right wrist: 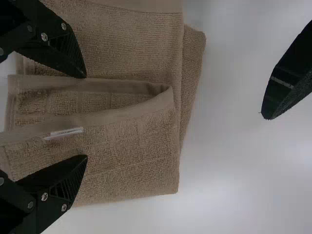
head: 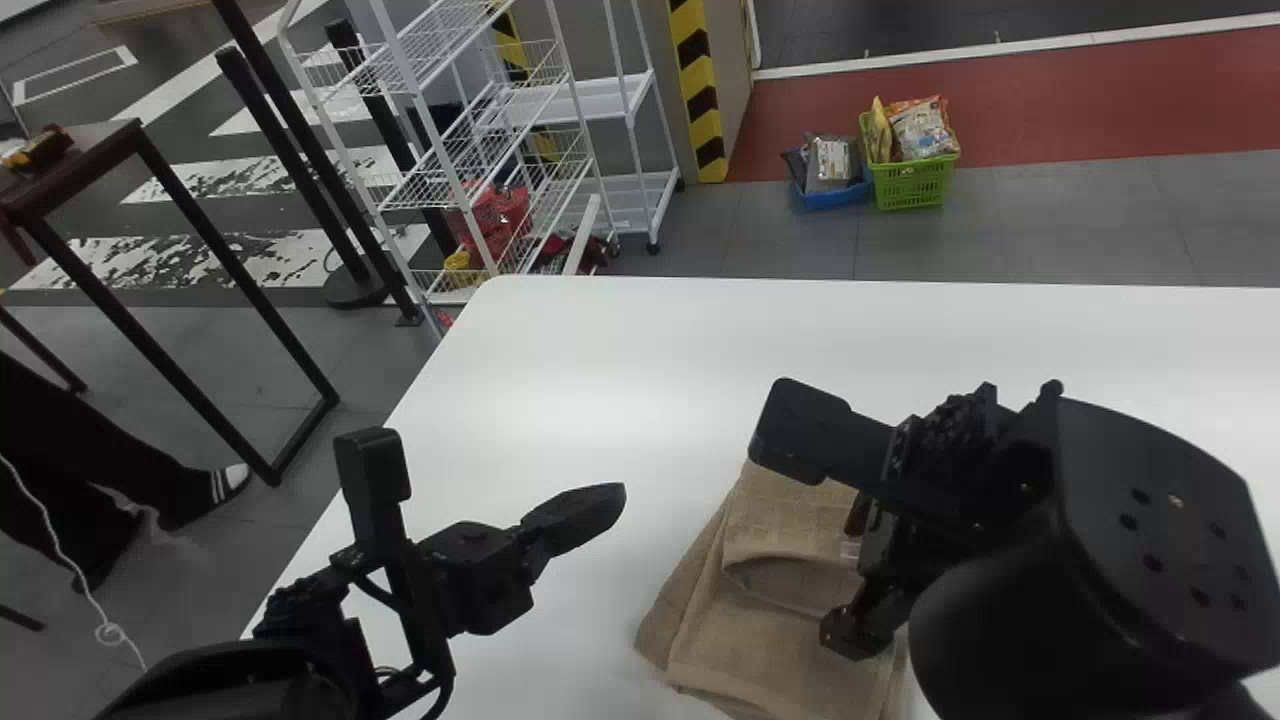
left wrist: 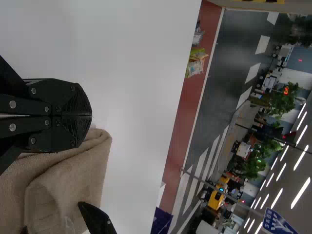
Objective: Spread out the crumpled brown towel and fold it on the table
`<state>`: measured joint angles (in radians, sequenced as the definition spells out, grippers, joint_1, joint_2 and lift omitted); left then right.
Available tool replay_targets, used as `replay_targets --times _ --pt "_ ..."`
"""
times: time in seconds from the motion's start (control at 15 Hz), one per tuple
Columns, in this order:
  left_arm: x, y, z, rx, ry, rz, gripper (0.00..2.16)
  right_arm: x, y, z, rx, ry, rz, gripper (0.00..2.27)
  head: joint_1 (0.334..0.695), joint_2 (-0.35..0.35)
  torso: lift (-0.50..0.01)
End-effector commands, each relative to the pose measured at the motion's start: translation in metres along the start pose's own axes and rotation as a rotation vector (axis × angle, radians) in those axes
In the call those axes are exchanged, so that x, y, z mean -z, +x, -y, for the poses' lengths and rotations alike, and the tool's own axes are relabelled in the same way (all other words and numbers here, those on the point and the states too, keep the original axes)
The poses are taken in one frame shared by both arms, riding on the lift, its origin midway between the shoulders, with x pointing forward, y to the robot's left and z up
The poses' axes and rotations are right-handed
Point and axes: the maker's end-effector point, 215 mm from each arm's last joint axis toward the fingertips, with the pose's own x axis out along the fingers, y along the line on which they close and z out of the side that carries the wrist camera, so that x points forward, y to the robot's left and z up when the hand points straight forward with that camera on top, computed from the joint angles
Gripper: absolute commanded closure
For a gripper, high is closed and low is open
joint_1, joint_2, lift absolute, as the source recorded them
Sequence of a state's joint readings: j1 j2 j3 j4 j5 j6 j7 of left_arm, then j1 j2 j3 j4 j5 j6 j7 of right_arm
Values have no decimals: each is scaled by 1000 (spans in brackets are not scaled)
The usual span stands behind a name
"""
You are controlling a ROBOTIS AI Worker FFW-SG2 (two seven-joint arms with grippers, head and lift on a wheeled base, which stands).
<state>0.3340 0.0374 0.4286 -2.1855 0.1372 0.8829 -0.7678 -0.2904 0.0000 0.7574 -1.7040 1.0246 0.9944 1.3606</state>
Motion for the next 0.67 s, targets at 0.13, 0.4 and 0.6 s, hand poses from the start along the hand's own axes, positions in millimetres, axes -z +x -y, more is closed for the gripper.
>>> replay_targets --times 0.13,0.4,0.6 --pt "2 2 -2 -1 -6 -5 1946 6 2 -6 -10 46 -17 282 695 350 -127" --pt "2 2 -2 2 -7 -3 1946 22 8 1 0 63 -61 836 695 350 -127" --pt "1 2 -1 5 -5 -2 1943 21 6 4 4 65 -55 1362 695 350 -127"
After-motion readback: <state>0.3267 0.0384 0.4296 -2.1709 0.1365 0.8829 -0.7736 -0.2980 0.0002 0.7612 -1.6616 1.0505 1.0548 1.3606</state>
